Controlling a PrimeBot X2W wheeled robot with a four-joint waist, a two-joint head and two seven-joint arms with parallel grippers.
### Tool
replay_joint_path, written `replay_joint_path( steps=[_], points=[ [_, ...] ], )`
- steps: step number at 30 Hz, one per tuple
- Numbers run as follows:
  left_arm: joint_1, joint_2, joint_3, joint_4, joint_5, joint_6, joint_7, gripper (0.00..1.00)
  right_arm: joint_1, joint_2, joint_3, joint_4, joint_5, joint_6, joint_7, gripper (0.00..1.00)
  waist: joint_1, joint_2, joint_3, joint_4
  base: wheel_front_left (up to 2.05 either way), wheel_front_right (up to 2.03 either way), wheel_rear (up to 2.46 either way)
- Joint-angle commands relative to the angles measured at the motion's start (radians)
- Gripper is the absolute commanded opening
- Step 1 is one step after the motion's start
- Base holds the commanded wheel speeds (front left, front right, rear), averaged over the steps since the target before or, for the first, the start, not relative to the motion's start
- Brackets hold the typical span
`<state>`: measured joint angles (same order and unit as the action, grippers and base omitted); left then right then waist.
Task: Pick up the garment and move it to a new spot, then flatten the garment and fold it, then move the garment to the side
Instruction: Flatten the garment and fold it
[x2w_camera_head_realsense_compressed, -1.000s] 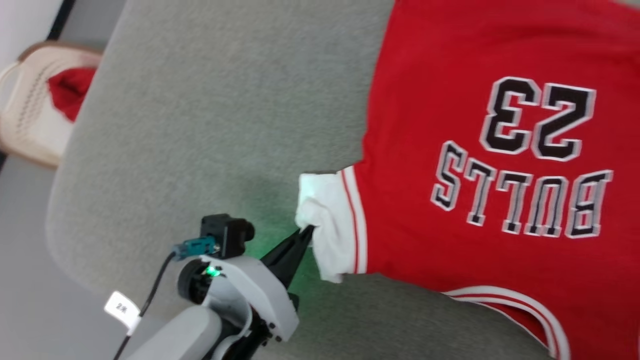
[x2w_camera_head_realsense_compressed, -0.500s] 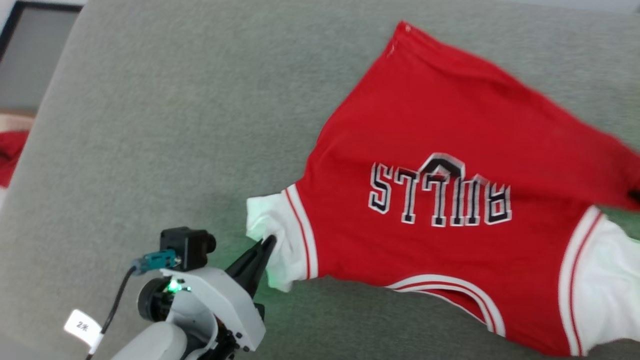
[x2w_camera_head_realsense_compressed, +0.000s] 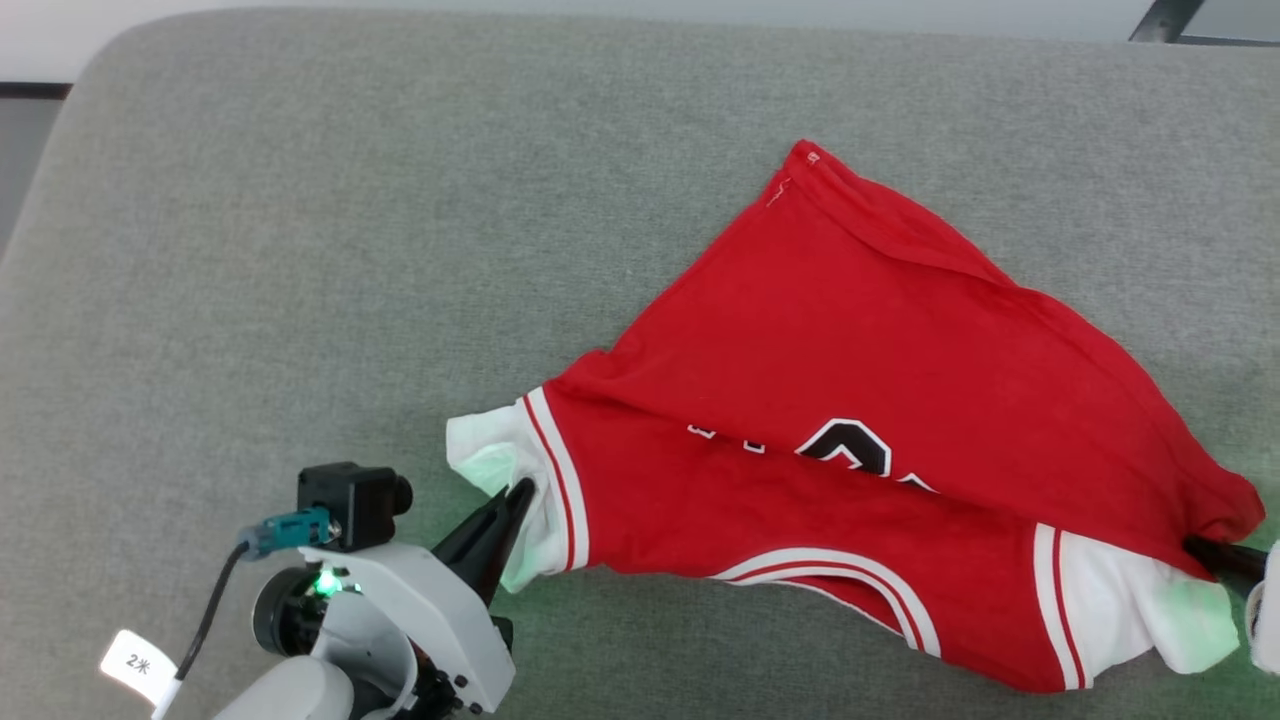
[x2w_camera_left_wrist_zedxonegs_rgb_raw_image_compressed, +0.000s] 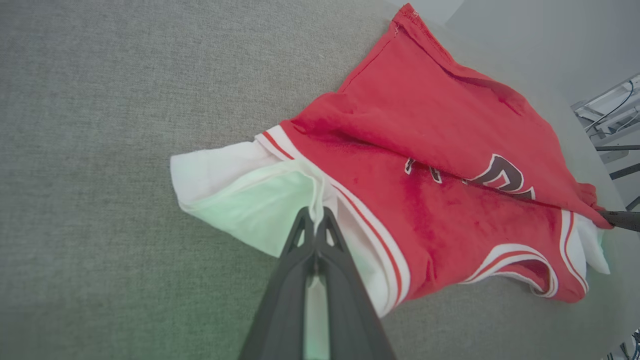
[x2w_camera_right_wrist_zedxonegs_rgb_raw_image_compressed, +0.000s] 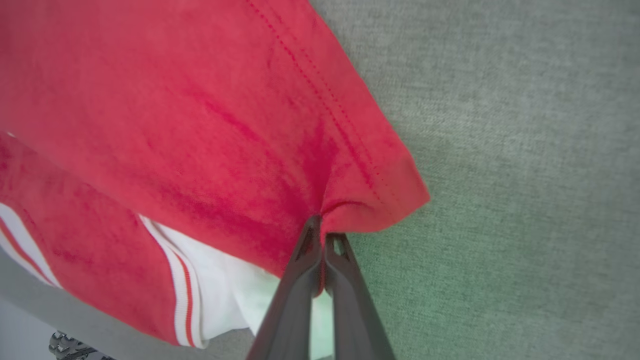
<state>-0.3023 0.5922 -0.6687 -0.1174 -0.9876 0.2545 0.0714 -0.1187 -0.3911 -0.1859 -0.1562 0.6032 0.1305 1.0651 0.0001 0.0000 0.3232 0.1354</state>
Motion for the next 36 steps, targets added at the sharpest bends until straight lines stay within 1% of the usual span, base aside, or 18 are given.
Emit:
replay_joint_path(
  steps=[1, 3, 4, 5, 6, 11, 16, 17, 21, 26, 28, 31, 33, 36],
  points=[
    [0.004, 0.002, 0.002, -0.005, -0.005, 0.004, 0.002, 0.0, 0.01, 0.011, 0.006, 0.014, -0.011, 0.0, -0.024, 0.0, -0.0001, 0.0, 0.0, -0.007, 0.0, 0.0, 0.0],
    [0.003, 0.004, 0.002, -0.007, -0.005, 0.006, 0.004, 0.0, 0.007, 0.011, 0.014, 0.028, -0.023, 0.0, -0.05, 0.0, -0.0001, 0.0, 0.0, -0.011, 0.0, 0.0, 0.0],
    [0.002, 0.004, 0.002, -0.008, -0.005, 0.006, 0.005, 0.0, 0.003, 0.007, 0.02, 0.032, -0.03, 0.0, -0.066, 0.22, -0.0001, 0.0, 0.0, -0.012, 0.0, 0.0, 0.0],
    [0.001, 0.004, 0.002, -0.009, -0.005, 0.007, 0.006, 0.0, -0.001, 0.002, 0.024, 0.033, -0.036, 0.0, -0.082, 0.64, -0.0001, 0.0, 0.0, -0.013, 0.0, 0.0, 0.0],
    [0.001, 0.004, 0.003, -0.009, -0.006, 0.007, 0.006, 0.0, -0.004, -0.002, 0.029, 0.033, -0.039, 0.0, -0.096, 1.0, -0.0001, 0.0, 0.0, -0.014, 0.0, 0.0, 0.0],
    [0.009, 0.008, 0.003, -0.011, -0.005, 0.008, 0.003, 0.0, 0.011, 0.002, 0.026, 0.004, -0.05, 0.0, -0.168, 1.0, -0.0001, 0.0, -0.006, -0.02, 0.0, 0.0, 0.0],
    [0.021, 0.014, 0.004, -0.017, -0.009, 0.013, 0.0, 0.0, 0.047, 0.024, 0.011, -0.082, -0.065, 0.0, -0.243, 1.0, -0.0001, 0.0, -0.016, -0.031, 0.0, 0.0, 0.0],
    [0.021, 0.014, 0.004, -0.017, -0.009, 0.013, 0.0, 0.0, 0.047, 0.024, 0.011, -0.082, -0.065, 0.0, -0.243, 1.0, -0.0001, 0.0, -0.016, -0.031, 0.0, 0.0, 0.0],
    [0.029, 0.018, 0.003, -0.025, -0.008, 0.017, -0.001, 0.0, 0.054, 0.019, 0.05, -0.173, -0.07, 0.0, -0.287, 1.0, -0.0001, 0.0, -0.022, -0.037, 0.0, 0.0, 0.0],
    [0.011, 0.008, -0.016, -0.027, 0.002, 0.008, 0.012, 0.0, -0.034, -0.006, 0.116, -0.236, -0.08, 0.0, -0.302, 1.0, -0.0001, 0.0, -0.029, -0.01, 0.0, 0.0, 0.0],
    [-0.001, -0.002, -0.027, -0.022, 0.006, -0.001, 0.019, 0.0, -0.088, -0.026, 0.149, -0.235, -0.083, 0.0, -0.296, 1.0, -0.0001, 0.0, -0.031, 0.011, 0.0, 0.0, 0.0],
    [-0.018, -0.021, -0.045, -0.011, 0.013, -0.013, 0.026, 0.0, -0.19, -0.053, 0.194, -0.197, -0.086, 0.0, -0.289, 1.0, -0.0001, 0.0, -0.034, 0.05, 0.0, 0.0, 0.0],
    [-0.035, -0.041, -0.061, -0.001, 0.017, -0.026, 0.031, 0.0, -0.256, -0.061, 0.221, -0.149, -0.07, 0.0, -0.28, 1.0, -0.0001, 0.0, -0.035, 0.086, 0.0, 0.0, 0.0],
    [-0.065, -0.074, -0.09, 0.023, 0.026, -0.05, 0.041, 0.0, -0.353, -0.097, 0.265, -0.061, -0.062, 0.0, -0.256, 1.0, -0.0001, 0.0, -0.033, 0.149, 0.0, 0.0, 0.0]
  ],
)
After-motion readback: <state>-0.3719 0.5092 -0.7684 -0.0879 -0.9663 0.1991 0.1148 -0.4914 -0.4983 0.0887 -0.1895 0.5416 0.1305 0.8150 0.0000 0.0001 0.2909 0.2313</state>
